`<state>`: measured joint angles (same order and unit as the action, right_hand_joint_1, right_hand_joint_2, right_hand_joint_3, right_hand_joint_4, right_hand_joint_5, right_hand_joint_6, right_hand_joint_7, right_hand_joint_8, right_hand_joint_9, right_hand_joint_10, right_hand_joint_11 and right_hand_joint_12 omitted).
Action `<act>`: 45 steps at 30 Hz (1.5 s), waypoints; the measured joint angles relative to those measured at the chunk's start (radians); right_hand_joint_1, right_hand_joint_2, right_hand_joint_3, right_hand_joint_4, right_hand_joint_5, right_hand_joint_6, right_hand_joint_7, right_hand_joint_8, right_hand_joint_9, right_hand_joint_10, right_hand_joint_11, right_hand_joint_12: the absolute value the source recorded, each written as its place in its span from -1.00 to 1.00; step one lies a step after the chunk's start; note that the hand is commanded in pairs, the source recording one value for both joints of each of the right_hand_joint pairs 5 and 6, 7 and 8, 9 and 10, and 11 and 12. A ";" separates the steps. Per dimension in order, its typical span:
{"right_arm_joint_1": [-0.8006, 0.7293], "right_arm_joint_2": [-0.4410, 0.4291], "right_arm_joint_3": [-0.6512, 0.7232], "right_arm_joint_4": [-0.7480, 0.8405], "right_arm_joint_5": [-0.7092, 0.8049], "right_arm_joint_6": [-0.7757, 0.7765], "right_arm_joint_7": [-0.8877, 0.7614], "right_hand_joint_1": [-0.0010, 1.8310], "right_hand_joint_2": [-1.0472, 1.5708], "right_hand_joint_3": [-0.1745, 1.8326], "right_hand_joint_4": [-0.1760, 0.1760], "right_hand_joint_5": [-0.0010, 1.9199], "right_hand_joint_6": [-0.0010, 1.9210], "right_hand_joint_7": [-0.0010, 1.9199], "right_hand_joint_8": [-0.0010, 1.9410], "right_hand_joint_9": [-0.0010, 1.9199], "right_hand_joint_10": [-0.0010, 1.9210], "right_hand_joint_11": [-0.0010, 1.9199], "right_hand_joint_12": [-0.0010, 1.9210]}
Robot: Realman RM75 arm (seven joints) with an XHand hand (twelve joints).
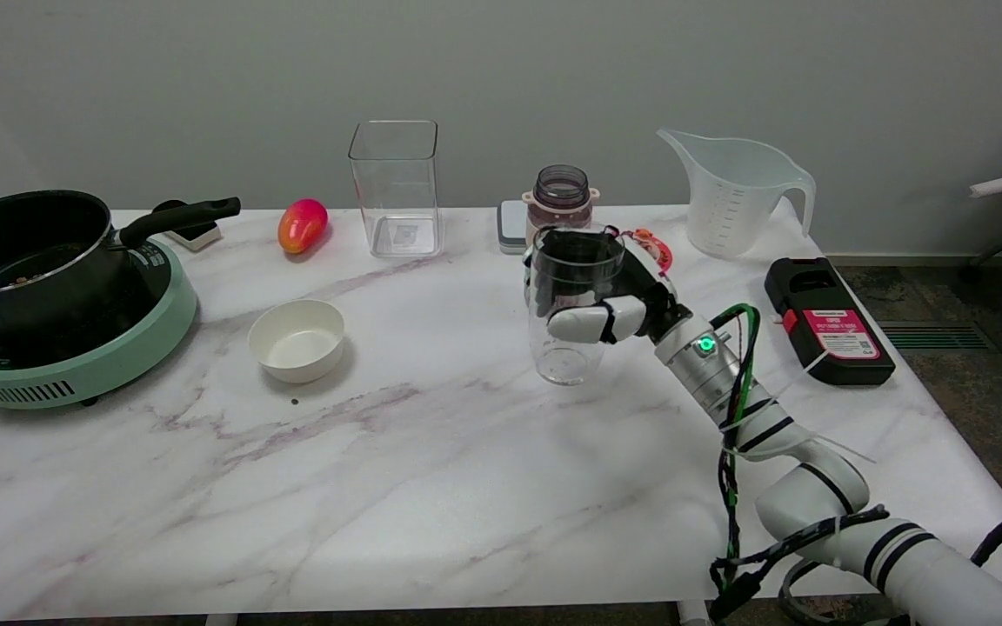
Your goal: Place the measuring cup onto the table.
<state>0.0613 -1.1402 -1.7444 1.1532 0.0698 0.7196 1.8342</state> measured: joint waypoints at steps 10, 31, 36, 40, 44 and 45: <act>0.020 -0.033 -0.093 -0.132 0.178 0.218 -0.458 0.32 1.00 -0.58 0.00 1.00 1.00 0.89 0.87 0.83 0.82 0.69 0.69; 0.000 -0.115 -0.177 -0.320 0.255 0.479 -0.956 0.33 1.00 -0.57 0.00 1.00 1.00 0.89 0.87 0.82 0.82 0.68 0.68; 0.005 -0.132 -0.183 -0.352 0.268 0.507 -0.970 0.33 1.00 -0.56 0.00 0.99 0.99 0.87 0.85 0.80 0.80 0.65 0.65; 0.011 -0.142 -0.186 -0.370 0.279 0.522 -0.962 0.33 1.00 -0.55 0.00 0.99 0.99 0.87 0.85 0.80 0.80 0.65 0.65; 0.019 -0.148 -0.189 -0.381 0.288 0.529 -0.940 0.33 1.00 -0.54 0.00 0.98 0.98 0.87 0.85 0.79 0.79 0.65 0.64; 0.021 -0.149 -0.189 -0.383 0.289 0.530 -0.937 0.33 1.00 -0.54 0.00 0.98 0.98 0.87 0.85 0.79 0.79 0.64 0.64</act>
<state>0.0819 -1.2890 -1.9334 0.7702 0.3587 1.2496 0.8977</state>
